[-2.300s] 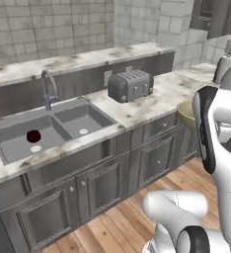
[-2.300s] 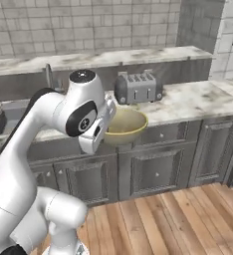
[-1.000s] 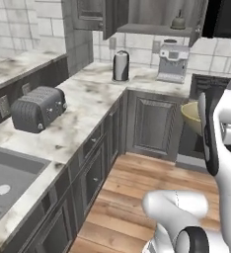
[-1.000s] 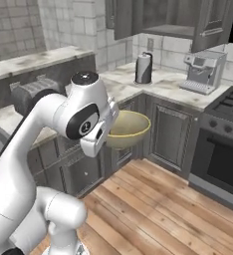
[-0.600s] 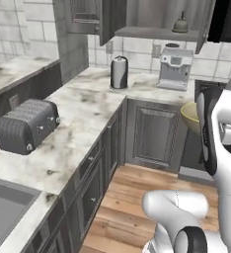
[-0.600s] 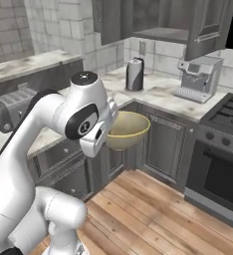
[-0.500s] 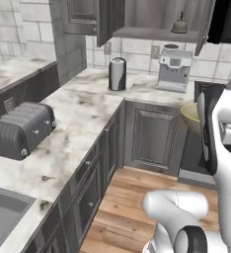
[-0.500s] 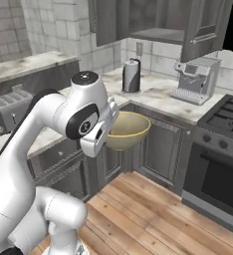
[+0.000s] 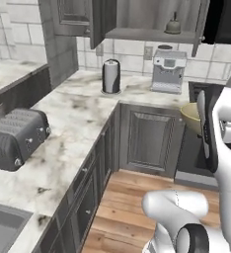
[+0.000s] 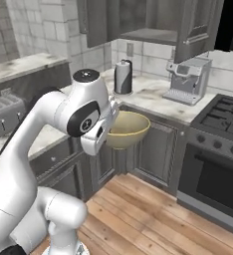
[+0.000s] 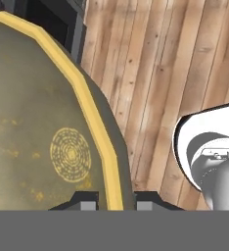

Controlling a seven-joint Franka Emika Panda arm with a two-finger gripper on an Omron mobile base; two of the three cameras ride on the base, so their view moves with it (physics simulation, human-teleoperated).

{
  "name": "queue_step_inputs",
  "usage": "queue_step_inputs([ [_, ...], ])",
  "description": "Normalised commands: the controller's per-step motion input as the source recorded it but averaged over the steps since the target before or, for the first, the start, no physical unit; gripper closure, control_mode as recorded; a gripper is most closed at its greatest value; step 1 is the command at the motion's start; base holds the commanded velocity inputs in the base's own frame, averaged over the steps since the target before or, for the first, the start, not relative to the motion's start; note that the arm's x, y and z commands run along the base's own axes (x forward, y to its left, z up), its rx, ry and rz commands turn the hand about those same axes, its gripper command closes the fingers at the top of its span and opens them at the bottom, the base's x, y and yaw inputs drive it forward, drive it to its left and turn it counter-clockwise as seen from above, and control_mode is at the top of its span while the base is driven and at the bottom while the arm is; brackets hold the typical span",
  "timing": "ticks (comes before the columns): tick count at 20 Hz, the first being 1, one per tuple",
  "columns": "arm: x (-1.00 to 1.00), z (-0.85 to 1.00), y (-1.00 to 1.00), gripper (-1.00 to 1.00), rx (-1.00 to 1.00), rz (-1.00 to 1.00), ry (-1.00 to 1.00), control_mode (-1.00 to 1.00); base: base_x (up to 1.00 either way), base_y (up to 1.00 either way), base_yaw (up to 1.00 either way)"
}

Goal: Pick the mug and place it in the sink. Pick the bowl and place it in the open cabinet and then close the cabinet.

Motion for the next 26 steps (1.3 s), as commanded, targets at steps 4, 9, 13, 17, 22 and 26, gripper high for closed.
queue_step_inputs([
  [4, 0.00, 0.00, 0.00, 1.00, 0.00, 0.00, 0.00, 1.00, 0.00, 0.20, -0.30],
  [9, 0.00, 0.00, 0.00, 1.00, 0.00, 0.00, 0.00, 1.00, 0.03, 0.10, -0.42],
  [13, 0.00, 0.00, 0.00, 1.00, 0.00, 0.00, 0.00, 1.00, 0.29, 0.38, -0.43],
  [17, 0.00, 0.00, 0.00, 1.00, 0.00, 0.00, 0.00, 1.00, 0.38, 0.70, -0.33],
  [22, 0.00, 0.00, 0.00, 1.00, 0.00, 0.00, 0.00, 1.00, 0.91, 0.82, -0.12],
  [26, 0.00, 0.00, 0.00, 1.00, 0.00, 0.00, 0.00, 1.00, 0.96, 0.04, 0.00],
])
